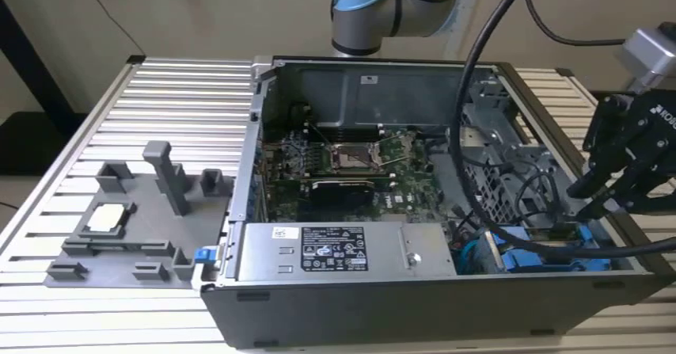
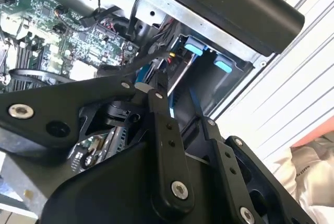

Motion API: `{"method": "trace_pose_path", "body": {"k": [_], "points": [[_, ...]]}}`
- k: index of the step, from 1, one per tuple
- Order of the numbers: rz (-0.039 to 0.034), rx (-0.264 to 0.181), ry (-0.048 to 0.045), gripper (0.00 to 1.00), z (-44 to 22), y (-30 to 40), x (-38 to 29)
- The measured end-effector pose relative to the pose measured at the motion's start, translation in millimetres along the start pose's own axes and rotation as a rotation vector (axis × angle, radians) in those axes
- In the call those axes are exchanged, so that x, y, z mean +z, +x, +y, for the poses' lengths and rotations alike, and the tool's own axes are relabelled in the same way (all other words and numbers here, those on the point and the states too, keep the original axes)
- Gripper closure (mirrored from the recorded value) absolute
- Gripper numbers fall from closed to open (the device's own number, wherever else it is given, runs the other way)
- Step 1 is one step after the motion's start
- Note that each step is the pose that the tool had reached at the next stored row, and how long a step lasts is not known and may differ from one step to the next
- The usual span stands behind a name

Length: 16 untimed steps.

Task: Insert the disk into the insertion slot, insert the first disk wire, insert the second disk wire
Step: 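Insert the first disk wire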

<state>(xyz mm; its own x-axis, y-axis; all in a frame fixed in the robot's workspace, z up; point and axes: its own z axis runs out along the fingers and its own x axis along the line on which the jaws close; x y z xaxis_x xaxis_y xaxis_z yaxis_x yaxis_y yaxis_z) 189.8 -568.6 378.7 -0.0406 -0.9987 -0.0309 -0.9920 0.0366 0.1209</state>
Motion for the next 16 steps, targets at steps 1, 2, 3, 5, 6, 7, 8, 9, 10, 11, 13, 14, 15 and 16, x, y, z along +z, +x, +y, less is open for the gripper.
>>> {"method": "trace_pose_path", "body": {"k": [1,2,3,5,6,7,8,9,10,11,13,14,15,16], "points": [[0.0002,0.0,0.0002,0.67,0.6,0.0,-2.6],[0.0002,0.0,0.0005,0.67,1.1,-0.1,-5.1],[0.0001,0.0,0.0006,0.67,1.4,-0.2,-7.4],[0.0,0.0,0.0007,0.67,1.8,-0.2,-9.8],[-0.0001,0.0,0.0006,0.67,2.0,-0.2,-10.6],[0.0,0.0,0.0007,0.67,2.0,-0.3,-11.1],[0.0,0.0,0.0007,0.67,2.1,-0.3,-11.2],[-0.0001,0.0,0.0007,0.67,2.1,-0.3,-11.2],[-0.0001,0.0,0.0006,0.67,2.1,-0.3,-11.2],[0.0,0.0,0.0007,0.67,2.1,-0.3,-11.3],[0.0,0.0,0.0007,0.67,2.1,-0.3,-11.4],[0.0,0.0,0.0007,0.67,2.1,-0.3,-11.4],[0.0003,0.0,0.0007,0.67,2.1,-0.7,-11.6],[0.0004,0.0,0.0007,0.67,2.2,-1.8,-11.5]]}}
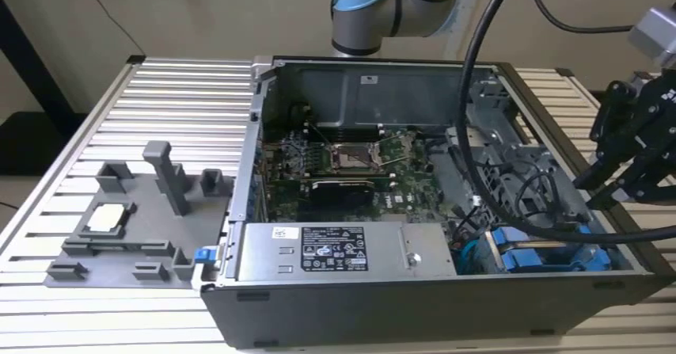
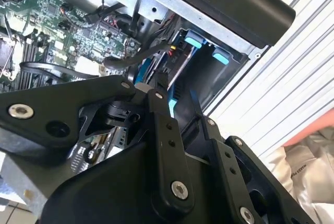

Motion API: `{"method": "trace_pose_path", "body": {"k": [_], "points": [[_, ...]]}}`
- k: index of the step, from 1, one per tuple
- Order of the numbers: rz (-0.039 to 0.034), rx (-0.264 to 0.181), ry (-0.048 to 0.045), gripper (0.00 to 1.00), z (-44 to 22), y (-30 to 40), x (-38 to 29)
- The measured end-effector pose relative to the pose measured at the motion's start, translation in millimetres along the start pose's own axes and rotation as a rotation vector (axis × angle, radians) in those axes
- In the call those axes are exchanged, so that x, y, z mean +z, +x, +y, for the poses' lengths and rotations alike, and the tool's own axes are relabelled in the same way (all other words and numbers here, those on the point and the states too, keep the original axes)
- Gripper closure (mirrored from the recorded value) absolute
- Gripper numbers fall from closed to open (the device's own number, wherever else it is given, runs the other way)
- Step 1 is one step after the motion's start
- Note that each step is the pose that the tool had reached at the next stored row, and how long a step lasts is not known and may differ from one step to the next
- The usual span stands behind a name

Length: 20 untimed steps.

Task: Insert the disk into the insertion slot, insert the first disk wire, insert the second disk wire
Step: 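Insert the first disk wire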

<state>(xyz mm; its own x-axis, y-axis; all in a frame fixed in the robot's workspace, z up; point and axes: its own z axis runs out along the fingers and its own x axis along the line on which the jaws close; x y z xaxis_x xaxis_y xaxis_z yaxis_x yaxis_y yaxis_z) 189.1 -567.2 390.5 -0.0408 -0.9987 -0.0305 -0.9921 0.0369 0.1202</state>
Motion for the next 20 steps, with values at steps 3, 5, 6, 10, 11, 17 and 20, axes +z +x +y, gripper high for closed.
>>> {"method": "trace_pose_path", "body": {"k": [3,5,6,10,11,17,20], "points": [[-0.0002,0.0,0.0,0.67,0.9,-7.7,0.5],[-0.0003,0.0,-0.0001,0.67,2.0,-13.4,0.9],[-0.0002,0.0,0.0,0.67,2.5,-16.3,1.0],[-0.0004,0.0,0.0,0.67,5.6,-29.7,2.0],[-0.0004,0.0,0.0,0.67,6.9,-33.1,2.2],[-0.0055,-0.001,0.0089,0.67,24.9,-38.0,4.7],[-0.0165,-0.002,0.0201,0.67,38.5,-37.4,6.4]]}}
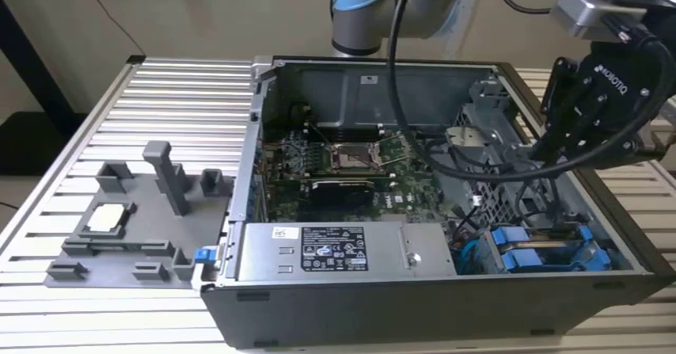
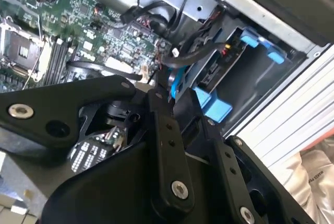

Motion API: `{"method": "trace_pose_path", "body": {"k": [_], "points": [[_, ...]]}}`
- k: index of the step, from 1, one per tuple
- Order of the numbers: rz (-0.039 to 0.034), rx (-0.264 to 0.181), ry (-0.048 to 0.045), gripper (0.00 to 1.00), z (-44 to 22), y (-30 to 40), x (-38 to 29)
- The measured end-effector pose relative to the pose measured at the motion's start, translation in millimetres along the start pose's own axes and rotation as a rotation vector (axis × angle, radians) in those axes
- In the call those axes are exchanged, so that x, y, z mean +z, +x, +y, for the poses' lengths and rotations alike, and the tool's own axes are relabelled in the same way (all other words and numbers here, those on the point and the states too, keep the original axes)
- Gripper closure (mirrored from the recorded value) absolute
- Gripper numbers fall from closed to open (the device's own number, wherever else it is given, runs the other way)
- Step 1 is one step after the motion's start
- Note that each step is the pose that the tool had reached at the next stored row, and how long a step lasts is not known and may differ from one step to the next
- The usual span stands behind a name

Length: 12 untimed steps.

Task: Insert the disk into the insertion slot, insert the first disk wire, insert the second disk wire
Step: 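Insert the first disk wire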

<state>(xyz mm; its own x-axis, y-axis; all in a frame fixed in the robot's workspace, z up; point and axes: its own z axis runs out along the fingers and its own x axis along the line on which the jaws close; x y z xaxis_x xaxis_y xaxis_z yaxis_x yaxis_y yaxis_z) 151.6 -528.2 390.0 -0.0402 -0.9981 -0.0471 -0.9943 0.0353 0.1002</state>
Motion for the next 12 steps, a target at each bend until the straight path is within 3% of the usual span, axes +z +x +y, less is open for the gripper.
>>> {"method": "trace_pose_path", "body": {"k": [4,7,9,12], "points": [[-0.0138,-0.002,0.0161,0.67,17.7,0.7,1.7],[-0.0251,-0.004,0.0355,0.67,29.0,1.2,3.2],[-0.0304,-0.013,0.055,0.67,29.7,1.3,3.7],[-0.036,-0.039,0.0771,0.67,29.6,1.2,4.0]]}}
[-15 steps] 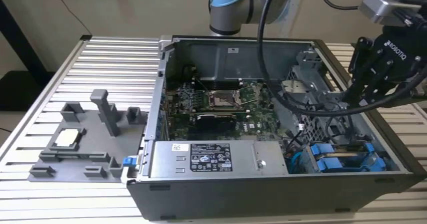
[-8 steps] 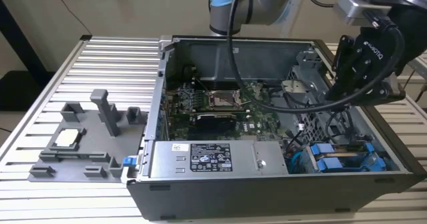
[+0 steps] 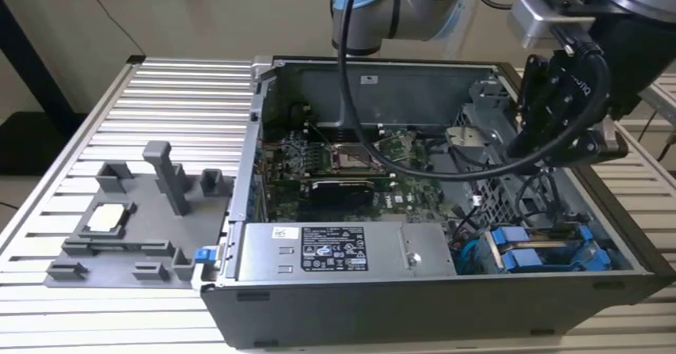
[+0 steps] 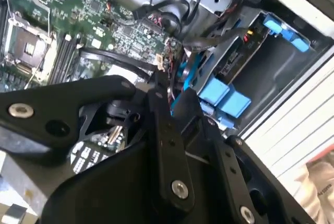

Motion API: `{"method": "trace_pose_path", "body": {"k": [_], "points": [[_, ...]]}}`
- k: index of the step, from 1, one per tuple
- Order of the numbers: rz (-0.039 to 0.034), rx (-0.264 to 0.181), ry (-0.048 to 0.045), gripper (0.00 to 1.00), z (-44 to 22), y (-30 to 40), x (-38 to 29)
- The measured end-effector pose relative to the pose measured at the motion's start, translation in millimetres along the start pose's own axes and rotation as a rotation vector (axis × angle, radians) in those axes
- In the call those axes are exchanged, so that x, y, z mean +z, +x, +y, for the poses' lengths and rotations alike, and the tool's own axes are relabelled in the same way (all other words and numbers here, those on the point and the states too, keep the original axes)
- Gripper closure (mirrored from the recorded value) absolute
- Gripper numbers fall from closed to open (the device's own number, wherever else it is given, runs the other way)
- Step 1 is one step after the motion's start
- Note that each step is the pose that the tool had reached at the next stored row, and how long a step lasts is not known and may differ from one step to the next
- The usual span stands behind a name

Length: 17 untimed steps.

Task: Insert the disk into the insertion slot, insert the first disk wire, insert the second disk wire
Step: 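Insert the first disk wire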

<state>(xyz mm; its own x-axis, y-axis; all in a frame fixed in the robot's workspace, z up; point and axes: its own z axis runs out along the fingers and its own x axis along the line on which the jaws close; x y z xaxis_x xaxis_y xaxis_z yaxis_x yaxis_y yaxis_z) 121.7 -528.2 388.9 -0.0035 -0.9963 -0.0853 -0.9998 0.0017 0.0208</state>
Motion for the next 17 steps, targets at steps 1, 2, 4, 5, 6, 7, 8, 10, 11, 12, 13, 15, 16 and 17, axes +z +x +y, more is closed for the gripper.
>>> {"method": "trace_pose_path", "body": {"k": [1,2,4,5,6,7,8,10,11,12,13,15,16,17], "points": [[-0.0027,-0.008,0.0058,0.67,0.0,0.0,0.1],[-0.0062,-0.017,0.0094,0.67,0.0,0.0,0.3],[-0.0075,-0.047,0.0089,0.67,0.0,0.0,0.6],[-0.0074,-0.066,0.0073,0.67,0.1,0.1,0.9],[-0.0072,-0.082,0.0058,0.67,0.1,0.1,1.3],[-0.0074,-0.097,0.0054,0.67,0.4,0.2,2.0],[-0.0104,-0.102,0.0091,0.67,1.3,0.3,2.6],[-0.0232,-0.105,0.0256,0.67,5.4,0.3,3.2],[-0.0307,-0.106,0.0362,0.67,7.6,0.3,3.3],[-0.0331,-0.109,0.0397,0.67,8.6,0.3,3.6],[-0.033,-0.121,0.0389,0.67,8.7,0.4,3.6],[-0.0353,-0.14,0.043,0.67,9.7,0.8,4.5],[-0.0384,-0.141,0.0525,0.67,11.2,1.1,4.7],[-0.039,-0.145,0.0578,0.67,11.6,1.5,4.9]]}}
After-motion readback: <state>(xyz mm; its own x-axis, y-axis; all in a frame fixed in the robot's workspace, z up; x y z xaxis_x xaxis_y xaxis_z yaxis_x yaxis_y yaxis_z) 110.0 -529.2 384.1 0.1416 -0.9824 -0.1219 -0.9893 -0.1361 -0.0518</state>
